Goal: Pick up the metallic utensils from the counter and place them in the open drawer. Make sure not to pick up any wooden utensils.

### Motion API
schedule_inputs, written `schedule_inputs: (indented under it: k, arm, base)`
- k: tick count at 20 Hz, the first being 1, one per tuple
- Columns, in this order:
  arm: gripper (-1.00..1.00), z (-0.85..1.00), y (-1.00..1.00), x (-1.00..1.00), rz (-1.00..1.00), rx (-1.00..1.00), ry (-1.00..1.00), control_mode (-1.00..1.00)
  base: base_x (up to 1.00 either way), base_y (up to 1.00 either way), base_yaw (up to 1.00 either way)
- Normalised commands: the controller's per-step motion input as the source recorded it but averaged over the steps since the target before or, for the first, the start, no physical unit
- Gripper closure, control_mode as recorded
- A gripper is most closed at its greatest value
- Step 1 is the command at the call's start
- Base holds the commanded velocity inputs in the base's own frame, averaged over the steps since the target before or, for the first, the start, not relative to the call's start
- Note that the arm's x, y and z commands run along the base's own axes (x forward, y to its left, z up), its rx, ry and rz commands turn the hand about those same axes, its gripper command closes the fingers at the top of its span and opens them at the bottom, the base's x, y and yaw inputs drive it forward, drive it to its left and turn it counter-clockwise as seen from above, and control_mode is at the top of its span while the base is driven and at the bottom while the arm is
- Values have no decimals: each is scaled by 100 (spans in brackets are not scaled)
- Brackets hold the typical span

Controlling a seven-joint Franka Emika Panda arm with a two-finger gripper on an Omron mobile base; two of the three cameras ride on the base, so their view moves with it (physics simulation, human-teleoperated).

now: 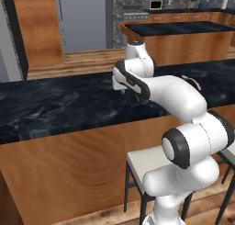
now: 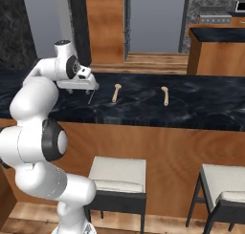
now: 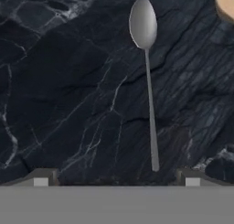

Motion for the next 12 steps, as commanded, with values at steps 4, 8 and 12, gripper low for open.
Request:
schedule_inputs:
  k: [4, 8, 12]
  arm:
    - [-100, -36, -53, 9, 0, 19, -6, -100]
    - [-100, -3, -64, 0, 0, 15, -1, -100]
    - [-100, 9, -2, 9, 8, 0, 0, -100]
  base:
    - [0, 0, 0]
    - [0, 0, 0]
    - [0, 0, 0]
